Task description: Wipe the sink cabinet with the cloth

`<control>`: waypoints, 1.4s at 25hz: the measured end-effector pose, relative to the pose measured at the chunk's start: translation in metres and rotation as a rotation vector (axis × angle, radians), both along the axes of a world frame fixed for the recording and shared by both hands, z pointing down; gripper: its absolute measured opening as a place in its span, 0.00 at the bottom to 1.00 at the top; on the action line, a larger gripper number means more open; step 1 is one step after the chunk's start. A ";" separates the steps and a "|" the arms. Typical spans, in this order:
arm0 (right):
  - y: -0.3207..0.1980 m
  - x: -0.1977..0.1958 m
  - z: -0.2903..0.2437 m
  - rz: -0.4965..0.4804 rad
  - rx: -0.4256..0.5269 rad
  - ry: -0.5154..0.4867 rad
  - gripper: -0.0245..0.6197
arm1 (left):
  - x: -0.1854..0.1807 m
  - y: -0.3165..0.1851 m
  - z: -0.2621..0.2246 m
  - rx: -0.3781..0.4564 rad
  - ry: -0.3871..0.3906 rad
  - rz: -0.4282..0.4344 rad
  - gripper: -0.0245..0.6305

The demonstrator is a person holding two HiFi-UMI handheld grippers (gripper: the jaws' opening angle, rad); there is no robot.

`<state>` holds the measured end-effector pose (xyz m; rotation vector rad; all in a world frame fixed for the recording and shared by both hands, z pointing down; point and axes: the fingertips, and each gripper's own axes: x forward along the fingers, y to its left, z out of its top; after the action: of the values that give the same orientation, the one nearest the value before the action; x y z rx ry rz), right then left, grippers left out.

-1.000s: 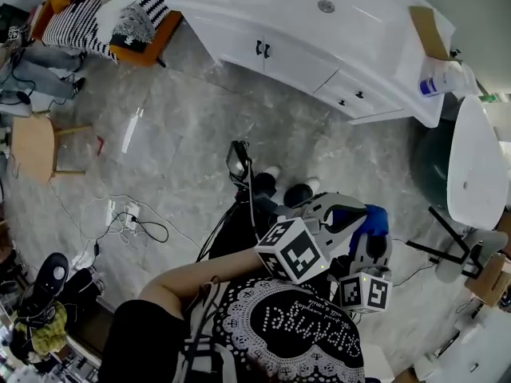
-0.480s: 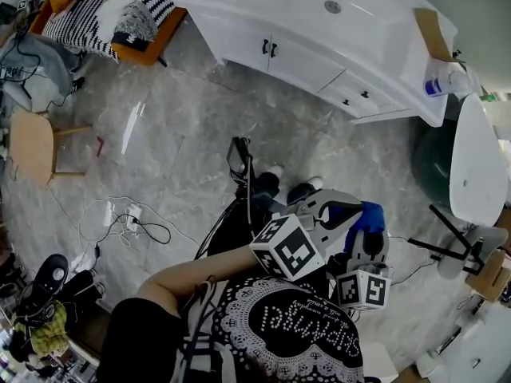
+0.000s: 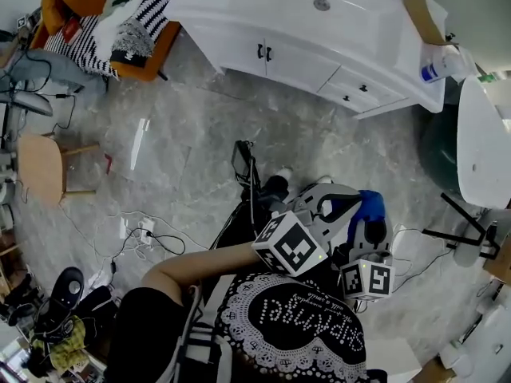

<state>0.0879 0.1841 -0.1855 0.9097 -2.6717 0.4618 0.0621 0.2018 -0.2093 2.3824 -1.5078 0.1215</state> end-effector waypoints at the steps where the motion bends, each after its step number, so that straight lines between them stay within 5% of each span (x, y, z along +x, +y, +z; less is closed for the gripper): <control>1: 0.000 -0.001 0.000 -0.002 0.000 -0.001 0.22 | -0.001 0.000 0.001 -0.003 0.005 -0.003 0.04; 35: 0.004 0.000 0.009 -0.021 -0.024 0.001 0.22 | -0.006 -0.005 0.004 -0.036 0.035 -0.016 0.04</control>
<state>0.0880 0.1883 -0.1768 0.8739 -2.6664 0.4880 0.0557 0.1963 -0.2058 2.3321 -1.4960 0.1019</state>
